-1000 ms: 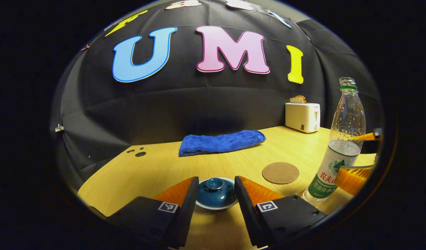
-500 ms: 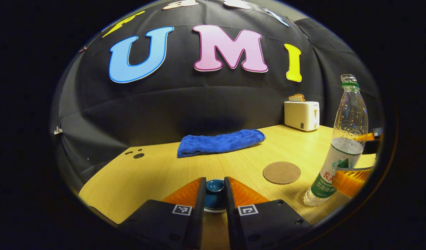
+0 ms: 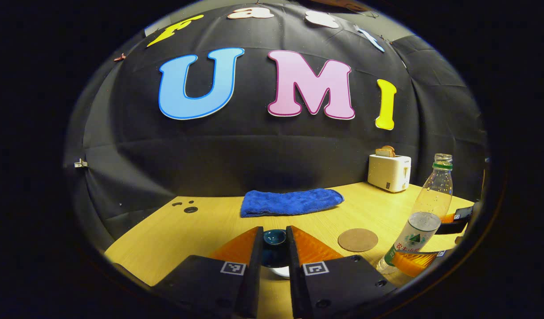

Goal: Open the teacup lid with one hand, grasp the water bottle and pour water into the teacup with the other hand; after pouring, place the water bottle on the coaster and then close the teacup lid.

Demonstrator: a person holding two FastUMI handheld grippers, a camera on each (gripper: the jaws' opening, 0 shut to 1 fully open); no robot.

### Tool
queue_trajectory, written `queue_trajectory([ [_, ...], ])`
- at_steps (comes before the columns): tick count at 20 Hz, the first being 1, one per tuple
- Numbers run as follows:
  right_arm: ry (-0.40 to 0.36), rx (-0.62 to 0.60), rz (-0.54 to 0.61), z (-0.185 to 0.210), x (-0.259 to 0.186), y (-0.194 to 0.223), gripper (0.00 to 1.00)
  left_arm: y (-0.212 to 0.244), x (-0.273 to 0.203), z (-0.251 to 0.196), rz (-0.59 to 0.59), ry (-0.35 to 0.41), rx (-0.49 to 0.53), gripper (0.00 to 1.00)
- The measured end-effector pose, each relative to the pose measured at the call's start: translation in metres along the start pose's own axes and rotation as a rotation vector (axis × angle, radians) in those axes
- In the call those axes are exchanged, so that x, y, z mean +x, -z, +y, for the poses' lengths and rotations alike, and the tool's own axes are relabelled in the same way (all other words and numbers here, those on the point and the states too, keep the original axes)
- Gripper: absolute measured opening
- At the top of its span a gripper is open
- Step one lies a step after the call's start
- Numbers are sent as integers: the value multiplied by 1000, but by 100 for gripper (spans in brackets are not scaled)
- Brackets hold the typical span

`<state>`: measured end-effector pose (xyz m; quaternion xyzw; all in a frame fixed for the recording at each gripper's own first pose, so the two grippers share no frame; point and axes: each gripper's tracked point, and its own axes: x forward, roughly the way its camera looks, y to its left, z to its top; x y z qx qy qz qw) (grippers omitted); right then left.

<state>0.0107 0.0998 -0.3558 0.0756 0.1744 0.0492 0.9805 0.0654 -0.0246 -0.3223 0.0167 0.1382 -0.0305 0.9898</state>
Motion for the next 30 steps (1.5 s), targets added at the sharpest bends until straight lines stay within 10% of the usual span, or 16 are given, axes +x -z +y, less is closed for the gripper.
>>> queue_trajectory([
  [10, 25, 14, 49, -11, 15, -3, 77, 4, -9, 21, 14, -52, 4, 29],
  [30, 89, -1093, 112, -12, 91, -38, 75, -1, -48, 70, -9, -150, -62, 32],
])
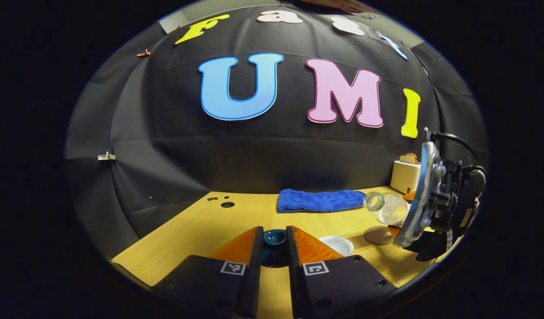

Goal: Open the teacup lid with one hand, grasp the water bottle and pour water into the teacup with the other hand; after pouring, place the water bottle on the coaster and then close the teacup lid.

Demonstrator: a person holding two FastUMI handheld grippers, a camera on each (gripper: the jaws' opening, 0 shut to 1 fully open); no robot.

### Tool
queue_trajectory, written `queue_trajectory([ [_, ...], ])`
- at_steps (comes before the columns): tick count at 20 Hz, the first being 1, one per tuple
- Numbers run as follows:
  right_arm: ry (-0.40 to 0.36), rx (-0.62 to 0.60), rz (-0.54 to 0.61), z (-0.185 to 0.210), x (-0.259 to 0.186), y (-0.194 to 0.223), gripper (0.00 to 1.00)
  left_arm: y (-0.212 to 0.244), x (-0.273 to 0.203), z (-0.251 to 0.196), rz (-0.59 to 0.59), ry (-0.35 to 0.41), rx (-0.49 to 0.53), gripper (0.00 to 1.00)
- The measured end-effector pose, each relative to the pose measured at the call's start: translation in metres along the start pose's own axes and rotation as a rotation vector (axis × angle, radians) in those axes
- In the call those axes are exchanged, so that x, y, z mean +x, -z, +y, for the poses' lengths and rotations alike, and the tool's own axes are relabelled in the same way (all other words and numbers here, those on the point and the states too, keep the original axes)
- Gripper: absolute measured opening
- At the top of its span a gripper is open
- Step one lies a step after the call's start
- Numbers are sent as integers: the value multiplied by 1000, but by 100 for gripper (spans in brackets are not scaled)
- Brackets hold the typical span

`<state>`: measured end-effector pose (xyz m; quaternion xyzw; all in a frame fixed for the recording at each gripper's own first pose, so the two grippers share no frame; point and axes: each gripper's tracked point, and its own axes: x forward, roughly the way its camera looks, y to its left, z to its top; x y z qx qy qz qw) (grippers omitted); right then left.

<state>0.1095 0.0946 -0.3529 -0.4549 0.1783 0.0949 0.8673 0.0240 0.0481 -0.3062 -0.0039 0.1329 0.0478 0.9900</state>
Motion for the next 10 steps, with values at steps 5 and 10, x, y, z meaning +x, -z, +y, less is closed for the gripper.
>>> queue_trajectory([
  [5, 2, -149, 29, 0, 8, 6, 75, 3, -1, 3, 5, -14, -27, 32],
  [10, 15, -298, 17, -4, 13, -1, 74, 5, -3, 7, 6, -20, -32, 32],
])
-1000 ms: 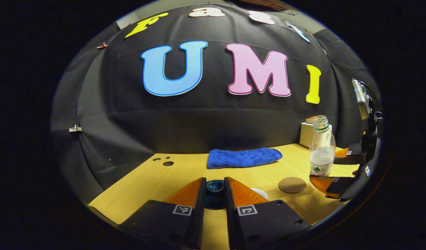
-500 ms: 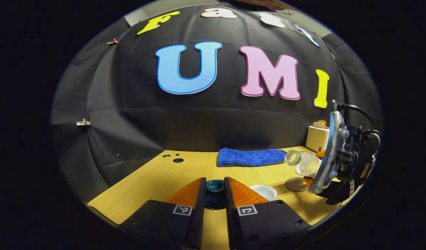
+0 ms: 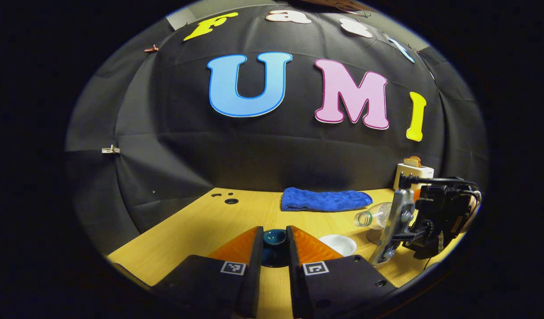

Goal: Open the teacup lid with one hand, grasp the water bottle and pour water into the teacup with the other hand; after pouring, place the water bottle on the coaster and then close the teacup lid.

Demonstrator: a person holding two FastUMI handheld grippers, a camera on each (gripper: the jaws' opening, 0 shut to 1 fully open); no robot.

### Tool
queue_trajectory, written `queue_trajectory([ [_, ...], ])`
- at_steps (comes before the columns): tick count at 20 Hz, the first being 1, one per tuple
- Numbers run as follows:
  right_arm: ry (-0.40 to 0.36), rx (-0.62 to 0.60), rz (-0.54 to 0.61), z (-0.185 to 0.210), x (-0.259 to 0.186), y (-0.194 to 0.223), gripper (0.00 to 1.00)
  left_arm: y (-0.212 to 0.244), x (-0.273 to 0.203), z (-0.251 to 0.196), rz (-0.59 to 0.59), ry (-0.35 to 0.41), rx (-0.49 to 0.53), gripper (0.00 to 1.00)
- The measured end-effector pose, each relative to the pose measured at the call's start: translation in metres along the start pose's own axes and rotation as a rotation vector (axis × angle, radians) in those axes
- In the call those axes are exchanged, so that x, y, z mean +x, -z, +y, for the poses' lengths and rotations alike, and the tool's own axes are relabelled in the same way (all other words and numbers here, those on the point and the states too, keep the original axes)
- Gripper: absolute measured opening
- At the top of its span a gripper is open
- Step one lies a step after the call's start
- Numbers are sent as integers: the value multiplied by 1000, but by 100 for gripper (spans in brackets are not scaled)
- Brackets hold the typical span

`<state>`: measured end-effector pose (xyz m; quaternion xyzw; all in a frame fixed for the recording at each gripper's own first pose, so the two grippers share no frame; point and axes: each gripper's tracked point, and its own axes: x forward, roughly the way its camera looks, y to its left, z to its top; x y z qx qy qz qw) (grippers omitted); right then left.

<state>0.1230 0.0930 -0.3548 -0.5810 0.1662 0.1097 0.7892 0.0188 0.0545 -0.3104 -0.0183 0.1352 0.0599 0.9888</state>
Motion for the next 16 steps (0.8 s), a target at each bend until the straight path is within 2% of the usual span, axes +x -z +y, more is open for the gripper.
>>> queue_trajectory([
  [2, 19, -59, -13, -6, 6, -3, 74, -1, -1, 3, 0, -6, -1, 29],
  [3, 27, -85, -18, -8, 7, -4, 74, -1, -1, 5, 1, -9, -2, 32],
  [8, 58, -185, -20, -17, 15, -2, 77, 2, -2, 8, 5, -14, -11, 32],
  [9, 65, -211, -22, -19, 16, -2, 74, 1, -3, 9, 6, -15, -12, 32],
  [12, 82, -274, -38, -22, 19, -3, 77, 5, -4, 11, 10, -19, -13, 32],
  [16, 99, -330, -55, -26, 21, -6, 74, 6, -5, 14, 11, -25, -17, 32],
])
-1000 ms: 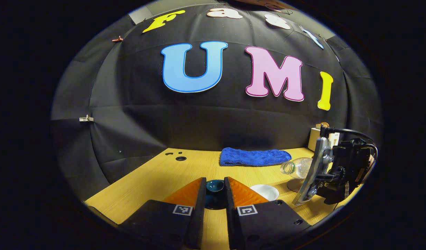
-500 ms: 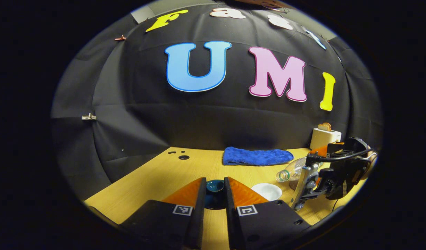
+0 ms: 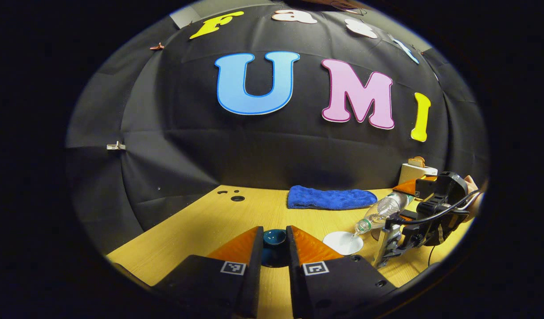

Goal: Open the teacup lid with one hand, grasp the water bottle and pour water into the teacup with the other hand; after pouring, place the water bottle on the coaster and then close the teacup lid.

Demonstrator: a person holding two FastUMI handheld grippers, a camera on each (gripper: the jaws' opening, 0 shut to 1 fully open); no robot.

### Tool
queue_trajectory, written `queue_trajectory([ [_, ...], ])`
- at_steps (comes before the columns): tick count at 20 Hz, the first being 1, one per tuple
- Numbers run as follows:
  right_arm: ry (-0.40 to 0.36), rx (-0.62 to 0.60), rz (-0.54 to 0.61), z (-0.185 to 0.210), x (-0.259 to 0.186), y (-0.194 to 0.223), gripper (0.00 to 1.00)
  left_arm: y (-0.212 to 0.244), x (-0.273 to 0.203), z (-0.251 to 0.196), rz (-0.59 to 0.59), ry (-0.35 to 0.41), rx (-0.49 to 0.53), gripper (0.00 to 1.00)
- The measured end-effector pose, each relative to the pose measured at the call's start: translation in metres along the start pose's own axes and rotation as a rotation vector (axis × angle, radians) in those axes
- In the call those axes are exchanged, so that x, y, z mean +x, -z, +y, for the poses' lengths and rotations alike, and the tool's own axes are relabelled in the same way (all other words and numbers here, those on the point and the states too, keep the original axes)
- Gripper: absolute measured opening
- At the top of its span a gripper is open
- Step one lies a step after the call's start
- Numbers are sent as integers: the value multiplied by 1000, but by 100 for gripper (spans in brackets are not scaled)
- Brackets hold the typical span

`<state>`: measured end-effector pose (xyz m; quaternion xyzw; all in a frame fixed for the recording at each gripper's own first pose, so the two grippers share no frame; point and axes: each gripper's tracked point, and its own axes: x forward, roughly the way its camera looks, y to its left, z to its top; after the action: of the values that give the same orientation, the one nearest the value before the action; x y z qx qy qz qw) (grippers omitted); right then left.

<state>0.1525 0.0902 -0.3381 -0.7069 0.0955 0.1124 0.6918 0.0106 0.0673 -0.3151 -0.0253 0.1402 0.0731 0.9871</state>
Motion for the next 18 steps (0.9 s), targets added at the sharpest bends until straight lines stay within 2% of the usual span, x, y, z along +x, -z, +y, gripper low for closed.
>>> queue_trajectory([
  [5, 27, -42, -6, -5, 3, 0, 74, -3, -1, 1, -1, -2, 0, 32],
  [6, 39, -51, -11, -6, 4, 0, 74, -3, -2, 1, -3, -1, 2, 29],
  [7, 46, -60, -16, -7, 5, 0, 74, -3, -2, 2, -3, -1, 2, 32],
  [8, 53, -68, -18, -9, 6, 0, 74, -4, -2, 2, -2, 0, 2, 29],
  [9, 61, -78, -23, -11, 7, 0, 74, -3, -3, 3, -1, -1, 0, 32],
  [18, 186, -223, -108, -32, 17, -6, 74, -1, -5, 6, -1, -8, -4, 32],
])
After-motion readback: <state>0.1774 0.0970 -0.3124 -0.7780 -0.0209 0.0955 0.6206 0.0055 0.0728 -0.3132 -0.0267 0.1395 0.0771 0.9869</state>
